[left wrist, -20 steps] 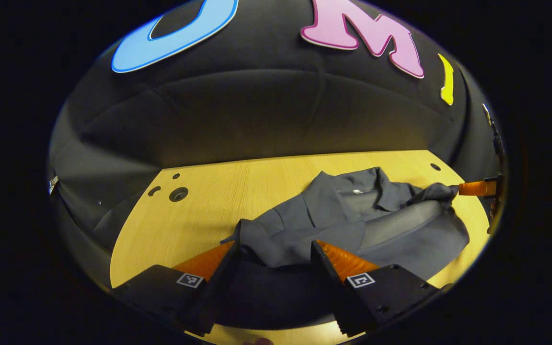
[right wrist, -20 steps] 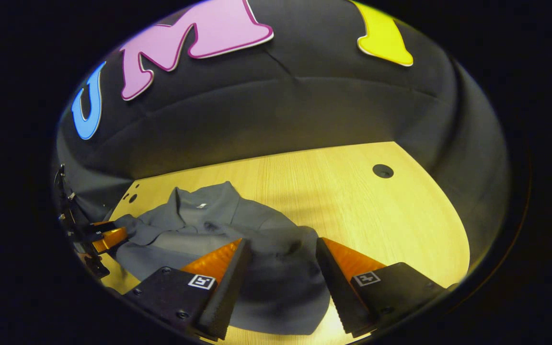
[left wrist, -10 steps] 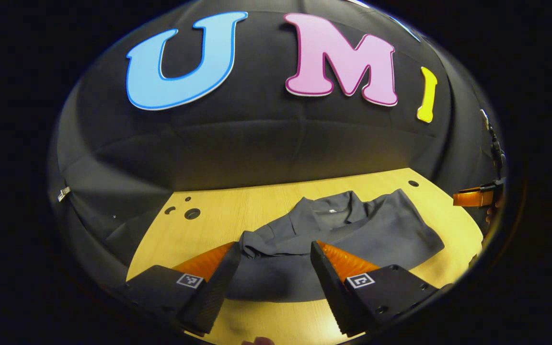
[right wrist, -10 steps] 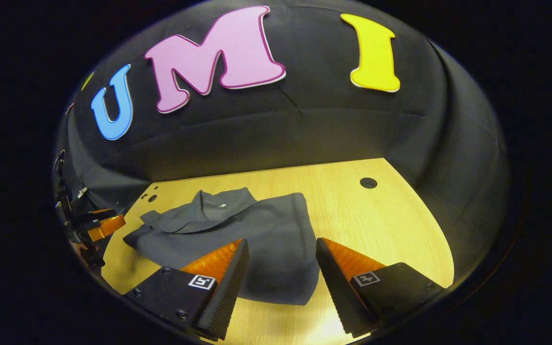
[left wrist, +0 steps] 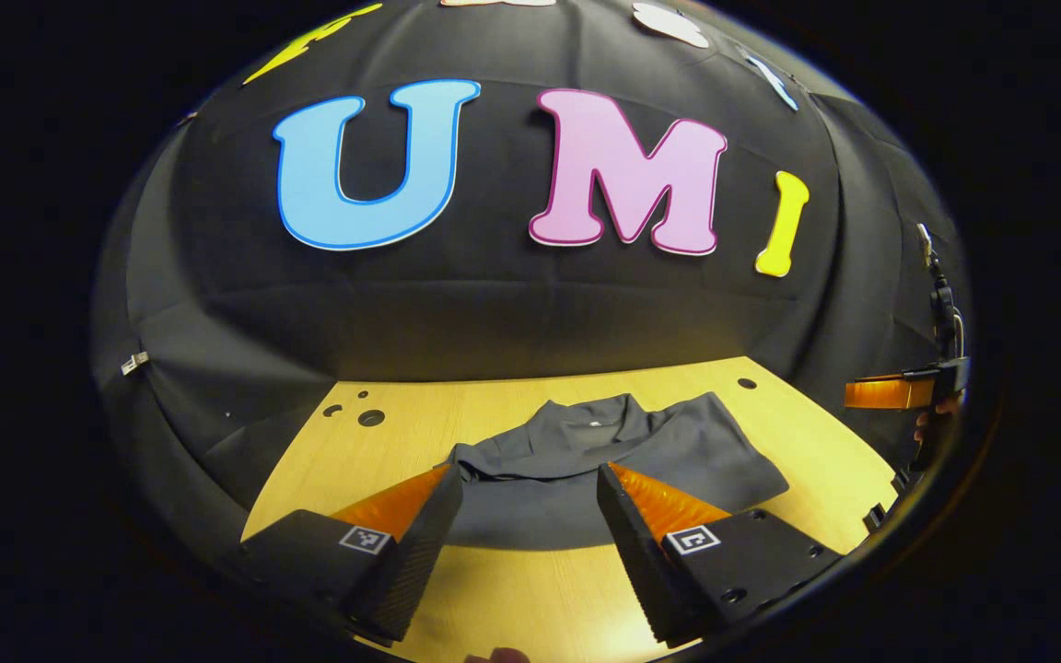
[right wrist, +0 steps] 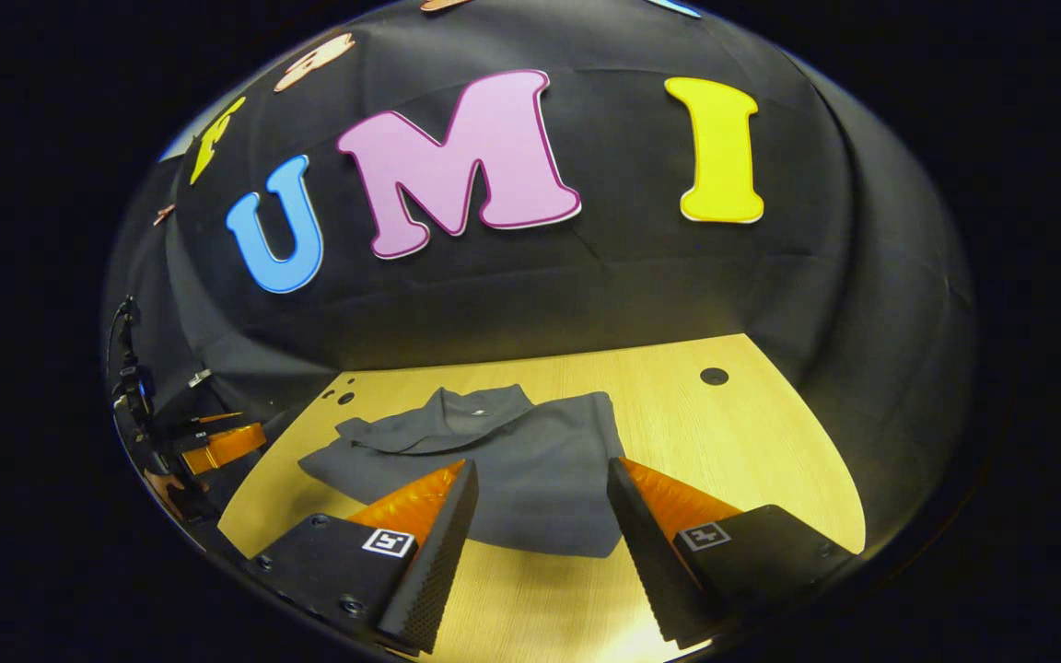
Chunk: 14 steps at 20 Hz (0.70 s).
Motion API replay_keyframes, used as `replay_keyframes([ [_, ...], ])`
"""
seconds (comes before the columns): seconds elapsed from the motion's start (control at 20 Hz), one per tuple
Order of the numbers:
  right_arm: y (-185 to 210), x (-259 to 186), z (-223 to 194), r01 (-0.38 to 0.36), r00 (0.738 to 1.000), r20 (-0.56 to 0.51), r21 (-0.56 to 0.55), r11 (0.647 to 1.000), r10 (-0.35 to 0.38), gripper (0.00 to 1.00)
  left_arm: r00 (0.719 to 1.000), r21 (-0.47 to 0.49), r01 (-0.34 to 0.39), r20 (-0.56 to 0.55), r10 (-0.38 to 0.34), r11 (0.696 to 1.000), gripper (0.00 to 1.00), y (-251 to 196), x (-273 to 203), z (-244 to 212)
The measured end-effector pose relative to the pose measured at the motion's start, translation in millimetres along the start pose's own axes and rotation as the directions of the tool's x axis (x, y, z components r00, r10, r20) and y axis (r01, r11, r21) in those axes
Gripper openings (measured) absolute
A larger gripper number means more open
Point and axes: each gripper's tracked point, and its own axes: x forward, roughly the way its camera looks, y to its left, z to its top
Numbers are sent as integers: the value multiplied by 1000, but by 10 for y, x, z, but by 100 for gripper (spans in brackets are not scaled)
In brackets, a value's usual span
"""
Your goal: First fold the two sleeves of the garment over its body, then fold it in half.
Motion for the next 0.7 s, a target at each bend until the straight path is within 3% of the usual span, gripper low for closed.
replay_keyframes([
  [0.7, 64, -656, -192, -21, 1000, 22, -4, 1000, 21, 88, 999, -9, 21, -43, -22, 1000, 93, -377, -701, -339],
])
